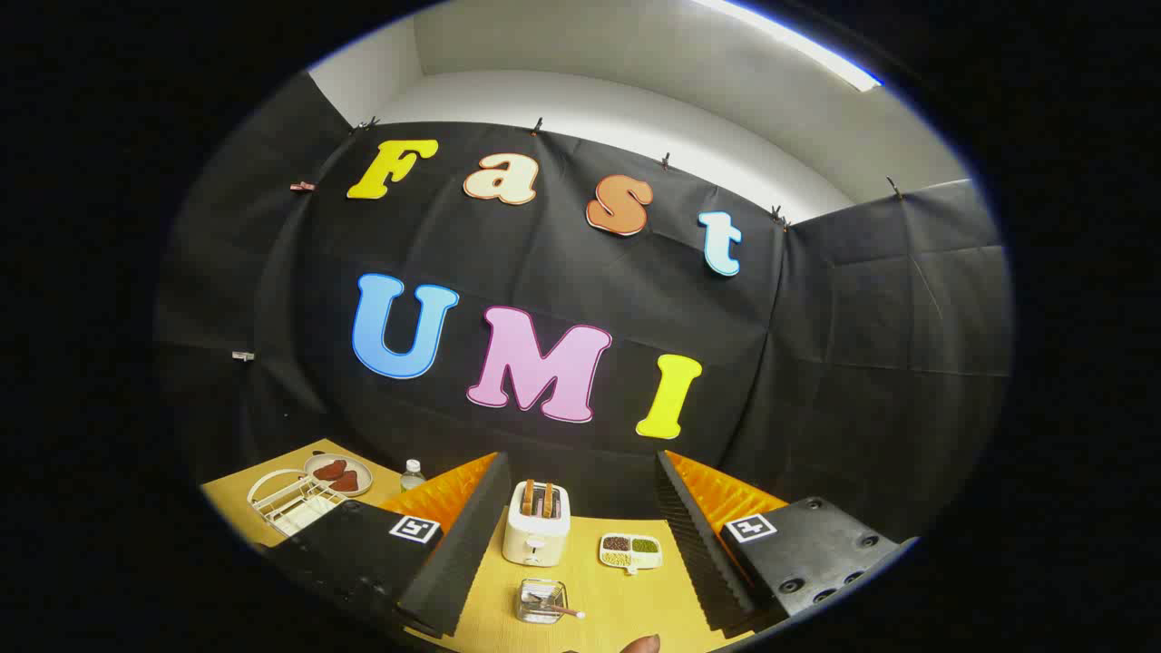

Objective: Take the plate from the dish rack, then take the spoon from the basket and place it into the plate.

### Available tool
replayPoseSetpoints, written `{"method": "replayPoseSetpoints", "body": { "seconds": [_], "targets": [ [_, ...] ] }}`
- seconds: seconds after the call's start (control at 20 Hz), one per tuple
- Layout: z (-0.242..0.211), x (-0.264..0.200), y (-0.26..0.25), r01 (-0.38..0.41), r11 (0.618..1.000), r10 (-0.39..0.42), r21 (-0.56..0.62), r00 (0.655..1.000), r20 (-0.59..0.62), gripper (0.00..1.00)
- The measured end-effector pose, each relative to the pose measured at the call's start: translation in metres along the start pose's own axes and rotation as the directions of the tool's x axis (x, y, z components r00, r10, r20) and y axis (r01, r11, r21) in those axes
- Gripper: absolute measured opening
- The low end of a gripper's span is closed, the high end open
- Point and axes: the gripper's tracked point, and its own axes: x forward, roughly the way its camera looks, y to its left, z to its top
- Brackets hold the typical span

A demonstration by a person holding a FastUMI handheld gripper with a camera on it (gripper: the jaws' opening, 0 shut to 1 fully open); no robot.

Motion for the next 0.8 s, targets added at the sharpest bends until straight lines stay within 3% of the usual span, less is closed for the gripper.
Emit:
{"method": "replayPoseSetpoints", "body": {
  "seconds": [0.8],
  "targets": [
    [-0.0061, -0.0058, 0.0079, -0.006, 1.0, 0.006, 0.008, 1.0, -0.023, 0.98]
  ]
}}
